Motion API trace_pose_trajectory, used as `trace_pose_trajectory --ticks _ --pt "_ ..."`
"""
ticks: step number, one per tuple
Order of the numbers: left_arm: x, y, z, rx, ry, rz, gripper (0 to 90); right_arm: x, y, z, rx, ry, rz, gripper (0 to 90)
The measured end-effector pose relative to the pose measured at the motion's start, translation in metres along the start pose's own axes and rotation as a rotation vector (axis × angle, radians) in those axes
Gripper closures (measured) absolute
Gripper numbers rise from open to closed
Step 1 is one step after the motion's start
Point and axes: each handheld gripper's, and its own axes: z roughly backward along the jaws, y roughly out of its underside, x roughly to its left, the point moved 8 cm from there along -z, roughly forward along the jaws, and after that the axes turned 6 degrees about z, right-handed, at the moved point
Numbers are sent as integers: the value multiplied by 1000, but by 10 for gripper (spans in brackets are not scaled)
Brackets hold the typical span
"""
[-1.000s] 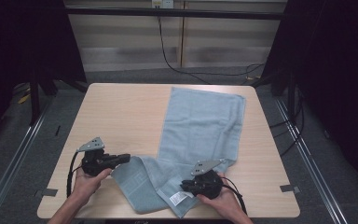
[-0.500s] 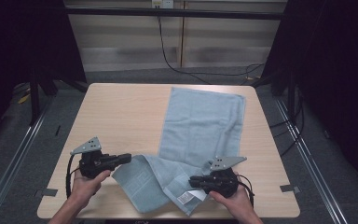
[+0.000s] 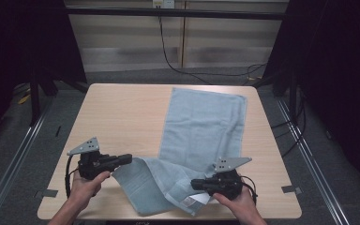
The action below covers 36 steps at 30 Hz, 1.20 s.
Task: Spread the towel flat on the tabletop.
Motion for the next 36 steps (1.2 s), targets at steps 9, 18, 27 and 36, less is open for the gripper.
trace_pose_trajectory --ticks 9,18,27,36 --pt "-53 48 -4 164 136 -27 847 27 47 52 35 39 -51 850" --pt "-33 24 -51 227 158 -53 709 9 62 74 13 126 -101 707" --pt "3 51 -132 413 40 -88 679 -49 47 70 42 338 -146 498" --pt "7 63 -101 376 -54 -162 778 -52 75 70 99 421 -157 812"
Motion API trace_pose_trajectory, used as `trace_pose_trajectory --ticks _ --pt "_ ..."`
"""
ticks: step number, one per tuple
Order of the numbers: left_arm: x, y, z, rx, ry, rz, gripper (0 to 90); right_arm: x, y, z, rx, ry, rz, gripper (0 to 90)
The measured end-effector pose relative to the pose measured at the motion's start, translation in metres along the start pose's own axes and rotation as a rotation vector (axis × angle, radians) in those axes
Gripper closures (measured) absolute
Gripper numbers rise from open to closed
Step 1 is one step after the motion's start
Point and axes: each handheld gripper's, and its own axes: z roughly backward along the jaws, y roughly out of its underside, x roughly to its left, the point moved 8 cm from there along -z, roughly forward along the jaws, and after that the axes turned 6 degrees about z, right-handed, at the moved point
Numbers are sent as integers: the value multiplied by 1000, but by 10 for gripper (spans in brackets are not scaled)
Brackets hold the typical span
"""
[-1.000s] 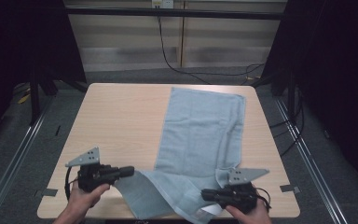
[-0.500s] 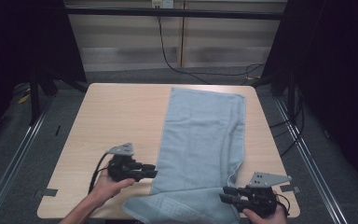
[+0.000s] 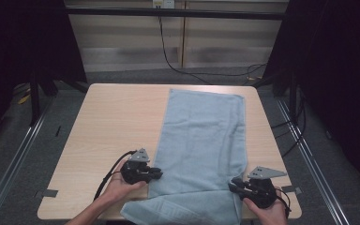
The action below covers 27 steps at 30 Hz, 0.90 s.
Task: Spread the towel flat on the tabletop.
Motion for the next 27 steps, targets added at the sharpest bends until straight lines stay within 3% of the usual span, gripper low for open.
trace_pose_trajectory --ticks 4,10,13,16,20,22,24,26,27 --pt "6 16 20 -17 -40 24 803 -3 -1 17 -77 0 -54 829" --pt "11 37 45 -33 -84 71 802 -6 21 26 -54 15 -94 825" --pt "13 46 56 -35 -120 100 802 -5 27 28 -40 63 -65 776" --pt "15 50 63 -46 -92 161 734 -4 26 32 -74 43 -71 753" --pt "15 32 62 -89 -41 152 639 -6 10 19 -85 -1 -74 696" --pt "18 19 63 -115 -43 135 617 -6 -1 9 -83 -16 -58 677" --pt "26 1 60 -140 -42 143 604 -5 -19 0 -104 -31 -36 666" --pt "36 -12 54 -139 -60 135 596 -4 -39 -9 -120 -47 -14 655" --pt "46 -18 48 -132 -74 154 592 -5 -47 -12 -127 -50 -5 653"
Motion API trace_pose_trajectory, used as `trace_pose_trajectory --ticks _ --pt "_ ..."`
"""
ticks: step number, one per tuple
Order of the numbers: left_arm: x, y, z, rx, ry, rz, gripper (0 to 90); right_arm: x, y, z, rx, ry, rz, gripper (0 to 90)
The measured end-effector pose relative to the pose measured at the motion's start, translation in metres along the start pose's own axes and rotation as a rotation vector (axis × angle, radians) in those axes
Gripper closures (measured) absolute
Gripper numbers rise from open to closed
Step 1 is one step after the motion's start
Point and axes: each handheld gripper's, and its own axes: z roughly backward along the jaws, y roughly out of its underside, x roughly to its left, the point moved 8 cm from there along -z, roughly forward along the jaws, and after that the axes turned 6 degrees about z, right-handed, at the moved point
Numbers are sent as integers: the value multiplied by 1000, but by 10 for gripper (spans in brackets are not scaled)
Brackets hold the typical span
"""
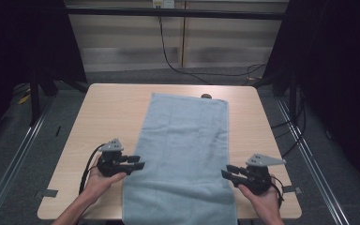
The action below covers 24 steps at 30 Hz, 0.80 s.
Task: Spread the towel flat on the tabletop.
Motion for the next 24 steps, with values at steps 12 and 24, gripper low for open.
trace_pose_trajectory --ticks 12,24 --pt "37 0 -33 46 -110 -18 601 -20 -1 -93 157 -43 8 512" --pt "-5 39 -8 63 -35 -81 600 3 26 -69 159 -56 36 446"
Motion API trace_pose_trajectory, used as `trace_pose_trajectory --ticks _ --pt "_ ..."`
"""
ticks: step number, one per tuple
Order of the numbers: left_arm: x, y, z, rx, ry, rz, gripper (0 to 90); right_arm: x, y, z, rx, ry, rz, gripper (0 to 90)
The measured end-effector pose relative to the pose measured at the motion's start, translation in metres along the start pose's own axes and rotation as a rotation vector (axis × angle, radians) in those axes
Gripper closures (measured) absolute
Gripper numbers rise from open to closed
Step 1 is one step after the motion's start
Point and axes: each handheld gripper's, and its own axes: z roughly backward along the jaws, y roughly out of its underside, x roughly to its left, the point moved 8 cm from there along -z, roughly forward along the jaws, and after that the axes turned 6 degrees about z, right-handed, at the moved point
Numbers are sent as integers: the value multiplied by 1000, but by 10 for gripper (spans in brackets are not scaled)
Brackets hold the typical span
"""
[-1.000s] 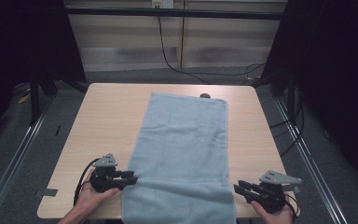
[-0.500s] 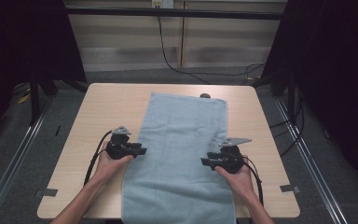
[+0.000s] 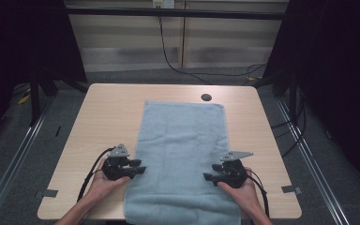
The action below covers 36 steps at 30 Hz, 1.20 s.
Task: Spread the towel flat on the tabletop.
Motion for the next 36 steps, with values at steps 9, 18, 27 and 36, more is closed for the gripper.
trace_pose_trajectory --ticks 9,18,27,36 --pt "-35 25 17 34 33 -10 599 41 24 20 18 -73 40 437" --pt "-46 20 28 30 61 -19 567 59 19 35 15 -99 44 424" --pt "16 -37 -5 -30 -10 61 558 -13 -37 4 -53 -11 7 430" --pt "29 -25 -18 11 -91 -29 549 -39 -33 -26 11 41 -15 434"
